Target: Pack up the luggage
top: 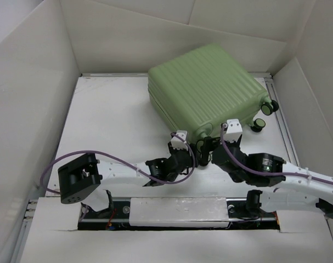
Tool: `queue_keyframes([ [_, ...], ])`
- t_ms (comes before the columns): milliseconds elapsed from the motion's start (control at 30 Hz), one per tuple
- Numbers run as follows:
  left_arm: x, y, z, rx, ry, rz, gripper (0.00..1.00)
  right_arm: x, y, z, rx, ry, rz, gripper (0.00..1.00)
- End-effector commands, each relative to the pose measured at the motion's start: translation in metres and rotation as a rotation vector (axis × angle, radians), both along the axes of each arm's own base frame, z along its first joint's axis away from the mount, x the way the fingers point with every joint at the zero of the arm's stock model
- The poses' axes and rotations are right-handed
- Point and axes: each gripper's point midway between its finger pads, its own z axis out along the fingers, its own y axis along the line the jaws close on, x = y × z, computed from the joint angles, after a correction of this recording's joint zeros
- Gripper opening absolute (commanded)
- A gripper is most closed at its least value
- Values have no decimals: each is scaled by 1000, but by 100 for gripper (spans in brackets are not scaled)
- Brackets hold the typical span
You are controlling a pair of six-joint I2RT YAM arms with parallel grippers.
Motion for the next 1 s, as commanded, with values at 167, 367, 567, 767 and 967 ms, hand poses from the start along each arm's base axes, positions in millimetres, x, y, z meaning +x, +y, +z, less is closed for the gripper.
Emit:
queue_keyframes([
  [167,25,-6,20,-37,-70,143,45,-3,-1,14,-7,-17,58,86],
  [367,30,-10,18,-44,-79,174,39,12,2,11,-27,-19,128,86],
  [567,38,-10,12,-43,-91,230,33,28,4,18,-31,-37,187,86],
  [767,48,-6,19,-3,-124,303,17,35,13,6,-68,10,239,85],
  [967,48,5,15,14,-130,327,0,43,12,-6,-94,44,253,89],
])
